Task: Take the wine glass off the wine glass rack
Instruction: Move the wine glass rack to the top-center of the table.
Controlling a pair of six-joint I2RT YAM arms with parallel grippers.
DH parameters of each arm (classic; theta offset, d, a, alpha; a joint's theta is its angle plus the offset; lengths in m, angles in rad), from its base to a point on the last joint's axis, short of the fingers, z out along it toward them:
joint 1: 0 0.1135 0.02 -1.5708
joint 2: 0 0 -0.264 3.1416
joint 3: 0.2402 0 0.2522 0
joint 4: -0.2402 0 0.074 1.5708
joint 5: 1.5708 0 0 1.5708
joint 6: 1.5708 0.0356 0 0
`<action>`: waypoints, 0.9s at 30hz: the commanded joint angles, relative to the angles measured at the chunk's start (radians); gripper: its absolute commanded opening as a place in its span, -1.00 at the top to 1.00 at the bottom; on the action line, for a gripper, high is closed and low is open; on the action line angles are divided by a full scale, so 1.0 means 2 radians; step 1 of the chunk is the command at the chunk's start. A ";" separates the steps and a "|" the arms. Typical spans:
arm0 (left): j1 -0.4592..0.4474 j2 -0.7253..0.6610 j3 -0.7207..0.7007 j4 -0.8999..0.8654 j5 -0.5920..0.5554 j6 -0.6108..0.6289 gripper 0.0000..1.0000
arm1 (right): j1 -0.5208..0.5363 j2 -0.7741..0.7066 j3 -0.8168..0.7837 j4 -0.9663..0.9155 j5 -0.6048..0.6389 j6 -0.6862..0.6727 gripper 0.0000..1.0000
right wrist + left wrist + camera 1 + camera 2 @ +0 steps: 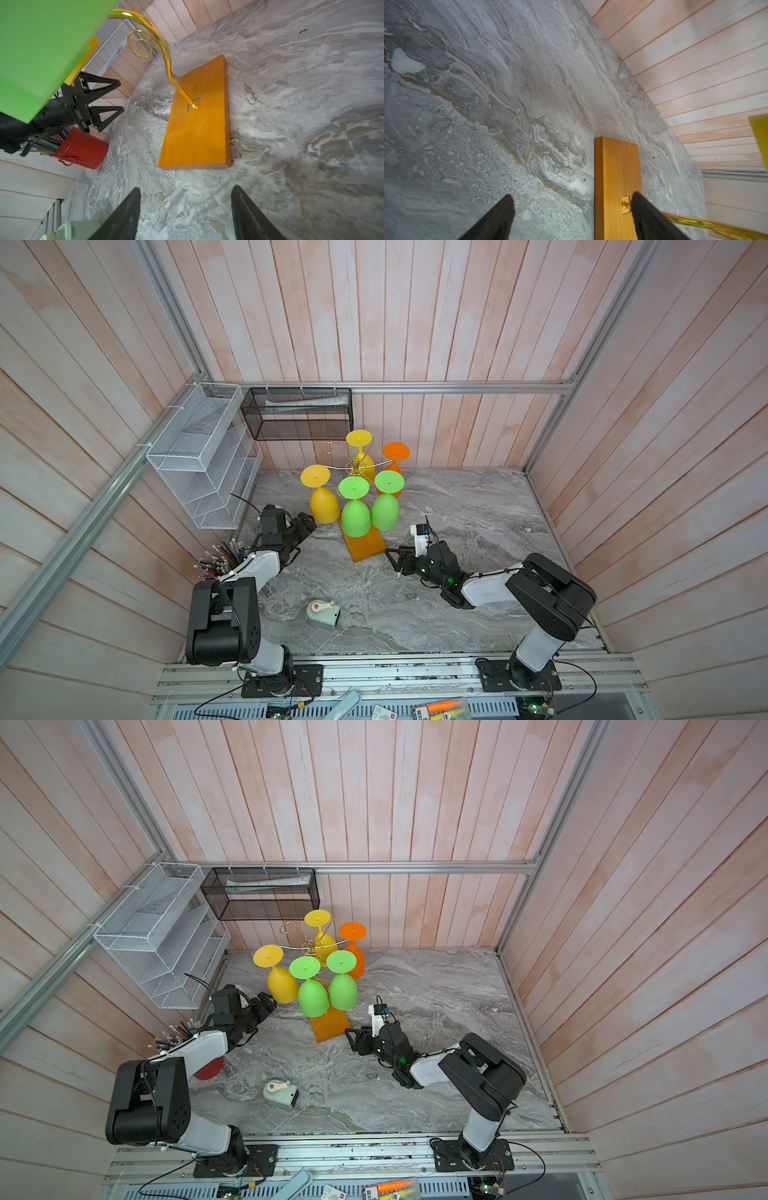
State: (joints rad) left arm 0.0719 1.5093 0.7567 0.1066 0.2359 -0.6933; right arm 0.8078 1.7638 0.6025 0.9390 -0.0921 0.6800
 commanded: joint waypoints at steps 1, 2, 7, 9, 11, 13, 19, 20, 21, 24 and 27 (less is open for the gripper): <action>0.002 0.000 0.012 -0.017 0.012 0.002 -0.79 | 0.011 0.029 0.027 0.019 -0.010 0.021 -0.29; 0.003 -0.002 0.011 -0.016 0.011 0.004 -0.79 | 0.013 0.037 0.034 0.016 -0.011 0.023 -0.29; 0.003 -0.004 0.006 -0.016 0.006 0.007 -0.79 | 0.014 0.067 0.060 0.008 -0.011 0.027 -0.28; 0.003 0.001 0.007 -0.016 0.007 0.006 -0.79 | 0.014 0.077 0.068 0.006 -0.010 0.028 -0.28; 0.003 0.004 0.009 -0.016 0.010 0.004 -0.79 | 0.014 0.087 0.076 0.006 -0.010 0.030 -0.29; 0.003 0.008 0.011 -0.017 0.013 0.002 -0.79 | 0.015 0.098 0.084 0.006 -0.013 0.034 -0.28; 0.004 0.009 0.017 -0.020 0.016 0.001 -0.79 | 0.016 0.125 0.112 0.001 -0.011 0.038 -0.27; 0.004 0.008 0.017 -0.020 0.016 0.001 -0.79 | 0.016 0.129 0.116 -0.001 -0.011 0.038 -0.27; 0.004 0.007 0.017 -0.022 0.016 0.000 -0.79 | 0.017 0.132 0.120 -0.002 -0.011 0.038 -0.27; 0.004 0.007 0.019 -0.026 0.019 0.001 -0.79 | 0.017 0.143 0.132 -0.004 -0.010 0.040 -0.27; 0.004 0.013 0.023 -0.029 0.023 0.001 -0.79 | 0.017 0.155 0.142 -0.005 -0.008 0.044 -0.27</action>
State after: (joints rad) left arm 0.0738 1.5177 0.7650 0.0631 0.2607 -0.6933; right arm 0.8318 2.0434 0.8600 0.9382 -0.1104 0.7582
